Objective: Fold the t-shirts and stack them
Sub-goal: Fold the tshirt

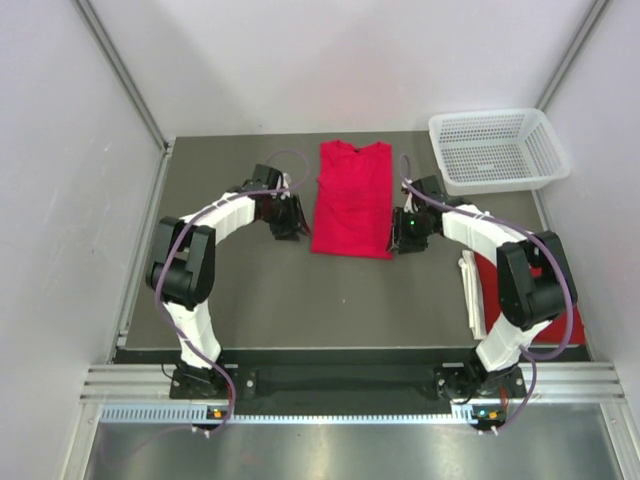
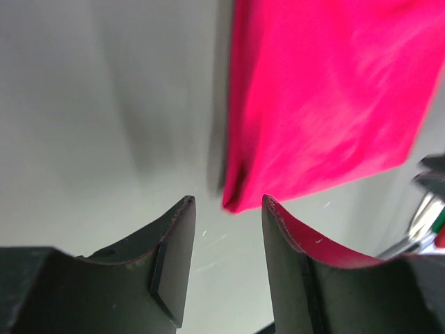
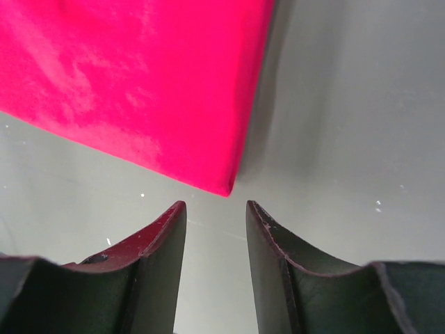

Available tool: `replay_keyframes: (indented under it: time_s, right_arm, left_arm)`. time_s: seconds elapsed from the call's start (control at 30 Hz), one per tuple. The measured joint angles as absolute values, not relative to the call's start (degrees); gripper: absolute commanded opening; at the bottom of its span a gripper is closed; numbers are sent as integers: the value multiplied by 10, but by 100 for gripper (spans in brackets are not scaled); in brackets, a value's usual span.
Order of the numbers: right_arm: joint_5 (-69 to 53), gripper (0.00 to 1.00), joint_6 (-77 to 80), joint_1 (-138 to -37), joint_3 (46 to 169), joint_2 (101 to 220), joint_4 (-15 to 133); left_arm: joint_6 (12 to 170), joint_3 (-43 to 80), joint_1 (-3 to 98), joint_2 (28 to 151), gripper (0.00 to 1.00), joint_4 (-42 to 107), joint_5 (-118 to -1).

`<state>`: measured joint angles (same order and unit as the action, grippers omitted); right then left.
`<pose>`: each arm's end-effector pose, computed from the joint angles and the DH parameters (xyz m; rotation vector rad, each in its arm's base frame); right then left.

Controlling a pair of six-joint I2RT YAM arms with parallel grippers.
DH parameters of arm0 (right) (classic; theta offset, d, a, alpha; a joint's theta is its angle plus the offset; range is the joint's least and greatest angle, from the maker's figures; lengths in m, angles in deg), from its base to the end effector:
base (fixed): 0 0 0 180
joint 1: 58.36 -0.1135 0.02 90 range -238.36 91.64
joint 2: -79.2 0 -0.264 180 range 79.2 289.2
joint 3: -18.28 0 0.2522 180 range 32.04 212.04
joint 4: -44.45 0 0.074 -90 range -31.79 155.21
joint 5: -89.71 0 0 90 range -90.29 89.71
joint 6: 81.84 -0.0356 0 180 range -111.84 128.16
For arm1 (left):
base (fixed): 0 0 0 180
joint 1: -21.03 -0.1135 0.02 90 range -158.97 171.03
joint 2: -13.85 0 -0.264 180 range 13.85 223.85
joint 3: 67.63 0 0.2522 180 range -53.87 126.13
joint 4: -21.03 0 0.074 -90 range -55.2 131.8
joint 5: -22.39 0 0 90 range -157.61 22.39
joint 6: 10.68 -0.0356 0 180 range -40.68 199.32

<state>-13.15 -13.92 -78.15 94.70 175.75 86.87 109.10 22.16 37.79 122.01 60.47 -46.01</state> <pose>0.3144 0.1216 0.1925 -0.0205 2.7268 0.5248 0.3780 -0.1275 0.1942 -0.1566 2.6678 -0.7718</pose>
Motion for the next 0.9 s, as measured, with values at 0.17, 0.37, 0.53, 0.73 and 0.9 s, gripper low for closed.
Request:
replay_keyframes:
  time_s: [0.17,0.37,0.53,0.73,0.9]
  right_arm:
    - [-135,40,-139,-785,936,1758,841]
    - [-135,38,-137,-785,930,1764,817]
    - [-132,38,-135,-785,917,1769,809]
    - [-130,35,-135,-785,909,1776,803]
    - [-130,24,-134,-785,909,1790,799]
  left_arm:
    - [1091,172,385,1220,50,594,-444]
    - [1092,167,385,1225,50,551,-424]
    - [1094,152,387,1236,49,518,-408]
    - [1098,152,392,1249,38,513,-402]
    - [1099,152,402,1257,10,514,-408]
